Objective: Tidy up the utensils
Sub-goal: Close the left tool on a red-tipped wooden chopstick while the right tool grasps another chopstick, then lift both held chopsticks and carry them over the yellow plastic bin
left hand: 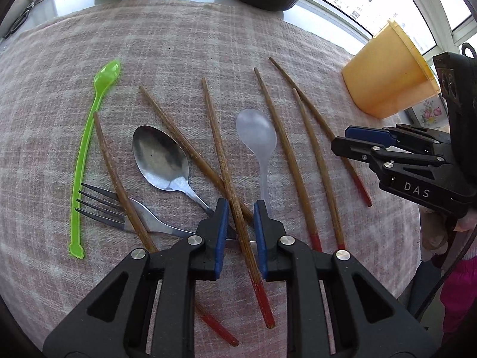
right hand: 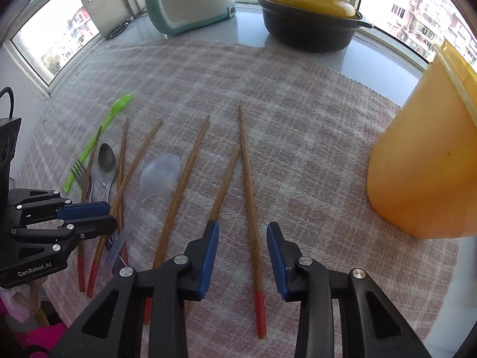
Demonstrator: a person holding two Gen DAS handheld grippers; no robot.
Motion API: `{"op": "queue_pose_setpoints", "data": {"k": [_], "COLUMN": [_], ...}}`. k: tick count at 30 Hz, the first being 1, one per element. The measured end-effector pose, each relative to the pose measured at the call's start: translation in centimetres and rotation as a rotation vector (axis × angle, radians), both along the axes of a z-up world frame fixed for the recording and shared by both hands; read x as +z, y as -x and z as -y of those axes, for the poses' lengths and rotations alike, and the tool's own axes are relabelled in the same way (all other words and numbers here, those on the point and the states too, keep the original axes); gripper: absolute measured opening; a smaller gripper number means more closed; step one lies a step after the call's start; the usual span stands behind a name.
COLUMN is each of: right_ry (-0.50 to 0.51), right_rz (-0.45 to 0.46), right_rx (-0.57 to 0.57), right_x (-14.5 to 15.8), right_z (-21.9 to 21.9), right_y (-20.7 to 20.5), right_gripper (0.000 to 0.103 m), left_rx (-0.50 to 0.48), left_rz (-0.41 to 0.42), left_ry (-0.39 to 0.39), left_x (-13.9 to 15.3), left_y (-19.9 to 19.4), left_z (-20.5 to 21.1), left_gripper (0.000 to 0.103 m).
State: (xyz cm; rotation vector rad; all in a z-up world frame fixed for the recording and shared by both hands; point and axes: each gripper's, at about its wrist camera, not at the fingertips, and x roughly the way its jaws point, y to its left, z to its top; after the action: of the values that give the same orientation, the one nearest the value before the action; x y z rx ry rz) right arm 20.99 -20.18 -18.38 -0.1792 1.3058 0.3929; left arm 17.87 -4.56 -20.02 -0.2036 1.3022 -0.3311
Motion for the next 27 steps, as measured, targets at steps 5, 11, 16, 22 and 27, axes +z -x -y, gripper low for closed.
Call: {"op": "queue_pose_setpoints", "data": {"k": [5,11,16,22,27], "right_ry": [0.039,0.048,0.063,0.005,-0.046], "right_rz": [-0.020,-0.040,-0.039,-0.050,-0.042], "right_rx": [0.002,0.004,0.018,0.019,0.028], "right_x": [-1.0,-1.9,-1.9,-1.7,-1.2], "right_z": [-0.6,-0.7,-0.8,0.3,1.1], "right_y": [-0.8,-1.8,-2.0,-1.4,-0.4], "right_gripper": [0.031,0.025,0.007,0.004,0.004], "left_rx": [0.002,0.023,0.068,0.144,0.218], "left_rz": [-0.017,-0.030,-0.021,0.004,0.037], "left_ry": [0.009,0.032,0.035,0.039,0.064], "left_x": [-0.5,-1.0,-0.6,0.1,1.2], "left_y": [-0.5,-1.1,-0.5,0.7,2.5], "left_z": [0.4,0.4,-0.5,-1.6,-2.2], "left_gripper": [0.011,0.009,0.004,0.004,0.004]}}
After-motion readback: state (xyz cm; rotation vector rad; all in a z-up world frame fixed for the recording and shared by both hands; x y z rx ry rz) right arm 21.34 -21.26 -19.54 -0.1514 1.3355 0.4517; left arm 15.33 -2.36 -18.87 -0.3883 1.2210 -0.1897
